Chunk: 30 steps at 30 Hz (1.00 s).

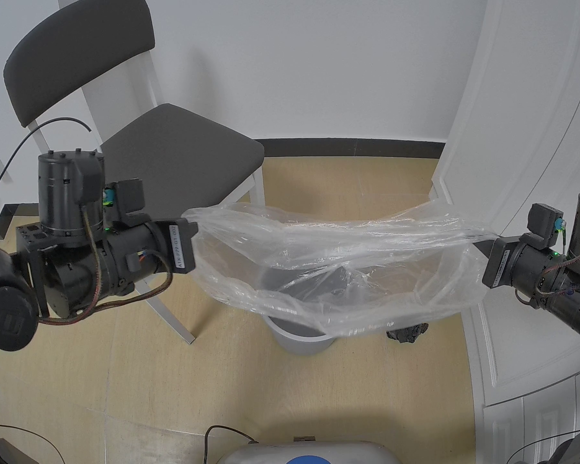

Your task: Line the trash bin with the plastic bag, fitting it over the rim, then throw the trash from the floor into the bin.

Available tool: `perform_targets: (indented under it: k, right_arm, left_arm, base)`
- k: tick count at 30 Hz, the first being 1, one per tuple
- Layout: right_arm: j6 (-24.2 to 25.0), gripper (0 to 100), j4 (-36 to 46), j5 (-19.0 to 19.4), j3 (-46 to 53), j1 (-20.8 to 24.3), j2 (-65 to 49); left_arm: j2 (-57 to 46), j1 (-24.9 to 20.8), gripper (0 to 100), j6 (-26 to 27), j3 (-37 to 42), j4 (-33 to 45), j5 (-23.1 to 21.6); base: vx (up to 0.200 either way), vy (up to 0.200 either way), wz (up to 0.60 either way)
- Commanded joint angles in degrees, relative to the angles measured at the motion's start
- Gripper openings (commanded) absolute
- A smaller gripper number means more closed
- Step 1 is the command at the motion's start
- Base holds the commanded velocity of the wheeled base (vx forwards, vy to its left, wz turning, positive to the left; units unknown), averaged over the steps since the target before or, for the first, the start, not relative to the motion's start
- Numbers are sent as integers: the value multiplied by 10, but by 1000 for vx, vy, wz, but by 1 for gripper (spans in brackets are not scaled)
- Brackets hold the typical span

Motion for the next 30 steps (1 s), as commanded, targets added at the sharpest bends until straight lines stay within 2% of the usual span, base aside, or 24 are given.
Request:
perform_targets:
  k: [1,6,10,14,19,23,30]
  right_arm:
    - [-5,0,-6,20,-14,31,20]
    - [-10,0,-7,39,-33,60,53]
    - [2,0,-29,36,-35,79,93]
    - [43,0,-115,34,-31,95,155]
    - [65,0,-186,29,-27,108,207]
    - [67,0,-189,29,-25,111,214]
    - [66,0,-189,29,-27,112,221]
  left_arm:
    - [47,-29,0,1,-27,-4,0]
    - [76,-52,0,-1,-47,-6,-4]
    - [98,-71,0,-13,-47,-19,-4]
    - [117,-82,0,-42,-47,-55,-3]
    - [126,-84,0,-50,-44,-56,-4]
    - [133,-84,0,-76,-47,-55,-4]
    - [138,-84,0,-76,-54,-52,-4]
  base:
    - [0,0,0]
    - [0,0,0]
    - [0,0,0]
    - [0,0,0]
    - [0,0,0]
    - [0,0,0]
    - [0,0,0]
